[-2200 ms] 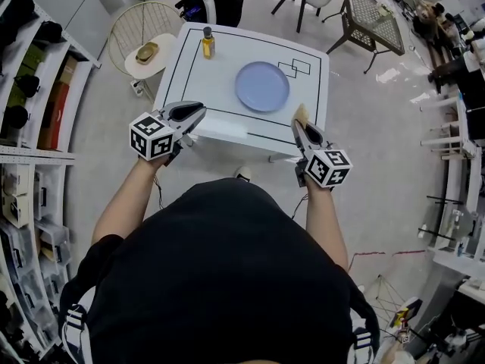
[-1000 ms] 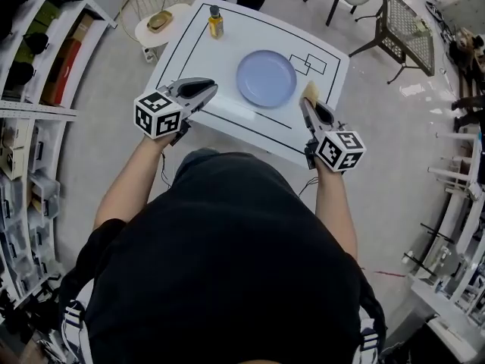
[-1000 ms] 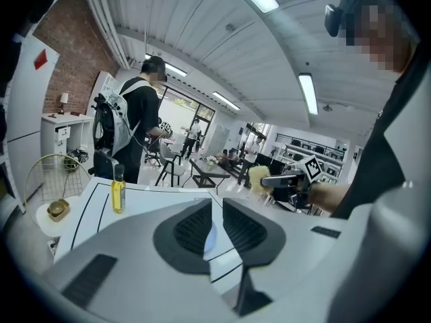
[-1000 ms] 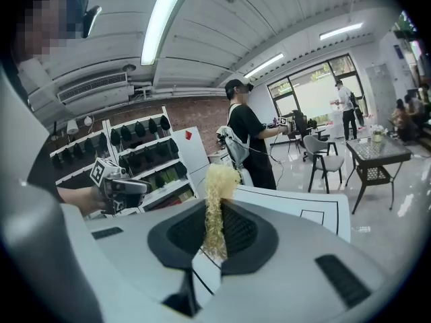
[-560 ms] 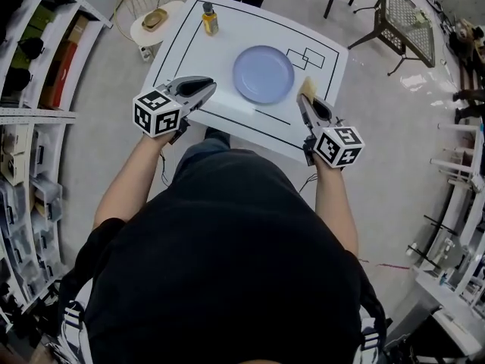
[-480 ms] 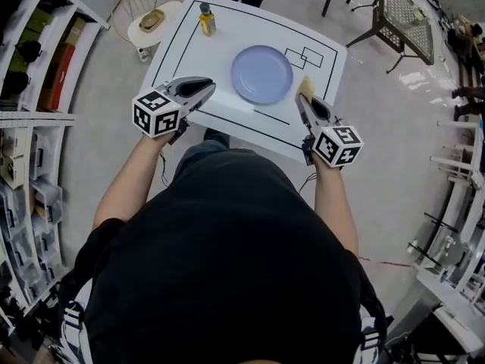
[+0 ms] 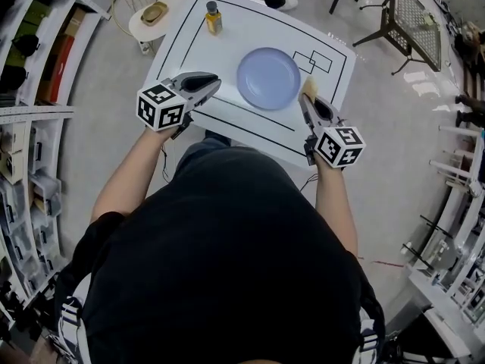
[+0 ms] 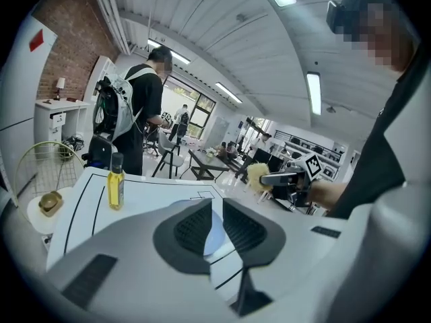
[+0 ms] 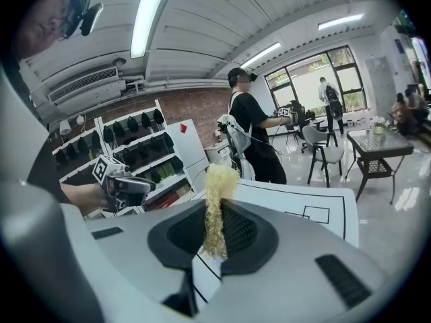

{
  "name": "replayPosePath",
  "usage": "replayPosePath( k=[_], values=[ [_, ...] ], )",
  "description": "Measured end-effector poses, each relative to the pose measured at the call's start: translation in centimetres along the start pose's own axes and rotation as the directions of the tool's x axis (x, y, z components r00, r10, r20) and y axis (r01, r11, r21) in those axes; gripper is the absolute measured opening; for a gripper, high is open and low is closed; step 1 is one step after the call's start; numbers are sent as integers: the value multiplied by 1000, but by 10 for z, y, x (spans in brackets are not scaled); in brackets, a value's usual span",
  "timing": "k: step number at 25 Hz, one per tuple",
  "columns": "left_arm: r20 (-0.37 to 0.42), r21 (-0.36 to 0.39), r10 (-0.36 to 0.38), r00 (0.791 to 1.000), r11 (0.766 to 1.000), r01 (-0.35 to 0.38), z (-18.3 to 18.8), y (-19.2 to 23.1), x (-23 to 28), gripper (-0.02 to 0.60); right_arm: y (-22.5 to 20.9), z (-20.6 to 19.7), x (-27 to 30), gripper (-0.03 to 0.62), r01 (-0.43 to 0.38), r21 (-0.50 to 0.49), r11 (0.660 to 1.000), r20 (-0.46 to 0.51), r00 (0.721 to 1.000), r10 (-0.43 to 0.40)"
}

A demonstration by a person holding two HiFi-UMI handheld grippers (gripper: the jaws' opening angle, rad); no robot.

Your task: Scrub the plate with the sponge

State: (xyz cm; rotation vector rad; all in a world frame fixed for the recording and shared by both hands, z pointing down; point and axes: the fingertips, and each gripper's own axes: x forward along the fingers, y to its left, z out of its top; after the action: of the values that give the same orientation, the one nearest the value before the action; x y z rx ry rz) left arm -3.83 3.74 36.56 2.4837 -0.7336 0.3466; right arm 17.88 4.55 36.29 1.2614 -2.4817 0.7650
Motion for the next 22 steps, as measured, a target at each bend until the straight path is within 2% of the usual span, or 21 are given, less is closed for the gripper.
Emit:
replayPosePath(
  k=[9, 22],
  values=[
    [-42, -36, -8, 999, 999, 6, -4, 32, 14, 55, -17, -4, 35, 35, 13, 6, 1000, -52, 999, -12],
    [-118, -95, -61, 991, 994, 50, -32, 52, 47, 55, -44, -57, 85, 35, 32, 15, 999, -202, 979, -28]
  ],
)
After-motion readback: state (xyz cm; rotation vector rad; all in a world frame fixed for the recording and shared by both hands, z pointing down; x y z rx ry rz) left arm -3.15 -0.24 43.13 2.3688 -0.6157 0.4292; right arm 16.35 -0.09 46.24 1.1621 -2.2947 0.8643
